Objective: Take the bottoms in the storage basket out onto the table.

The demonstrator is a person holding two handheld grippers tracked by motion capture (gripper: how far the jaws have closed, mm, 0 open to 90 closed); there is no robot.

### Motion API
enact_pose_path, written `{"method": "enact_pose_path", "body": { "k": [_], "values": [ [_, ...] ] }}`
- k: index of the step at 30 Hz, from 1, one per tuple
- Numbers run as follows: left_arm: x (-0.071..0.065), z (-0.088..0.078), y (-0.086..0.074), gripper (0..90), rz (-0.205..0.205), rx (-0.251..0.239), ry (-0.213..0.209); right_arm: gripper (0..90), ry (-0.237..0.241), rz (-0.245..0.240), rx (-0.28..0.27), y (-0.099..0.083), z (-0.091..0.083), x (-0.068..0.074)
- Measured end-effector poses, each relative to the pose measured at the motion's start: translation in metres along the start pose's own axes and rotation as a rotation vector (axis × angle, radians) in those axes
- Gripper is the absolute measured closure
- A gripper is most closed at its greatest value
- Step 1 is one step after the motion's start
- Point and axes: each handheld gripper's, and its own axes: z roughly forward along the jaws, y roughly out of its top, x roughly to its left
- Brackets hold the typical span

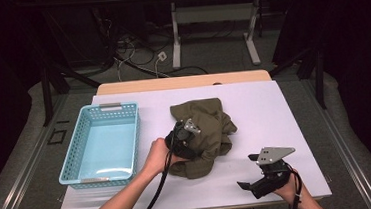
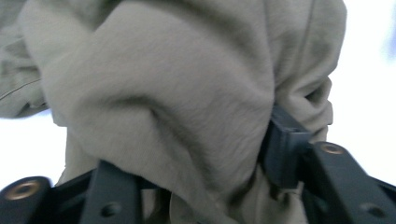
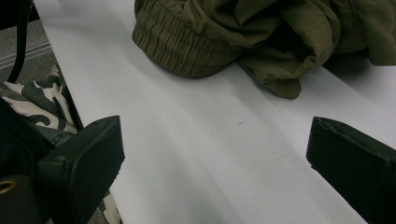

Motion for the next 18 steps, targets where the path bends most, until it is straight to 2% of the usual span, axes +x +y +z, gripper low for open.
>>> {"method": "enact_pose_path", "body": {
  "k": [9, 12, 17, 18],
  "values": [
    [0.001, -0.002, -0.004, 34.3, -0.026, 0.007, 0.016, 4.0, 0.005, -0.004, 0.002, 0.001, 0.001, 0.0],
    [0.001, -0.003, -0.005, 29.4, -0.04, 0.016, 0.009, 4.0, 0.002, -0.005, -0.001, 0.0, 0.0, 0.0],
    [0.001, -0.009, -0.008, 18.7, -0.055, 0.032, 0.01, 4.0, 0.001, -0.005, -0.001, 0.001, -0.001, 0.0],
    [0.0, -0.011, -0.008, 13.4, -0.057, 0.032, 0.015, 4.0, 0.001, -0.006, -0.002, 0.001, 0.0, 0.0]
  ]
}}
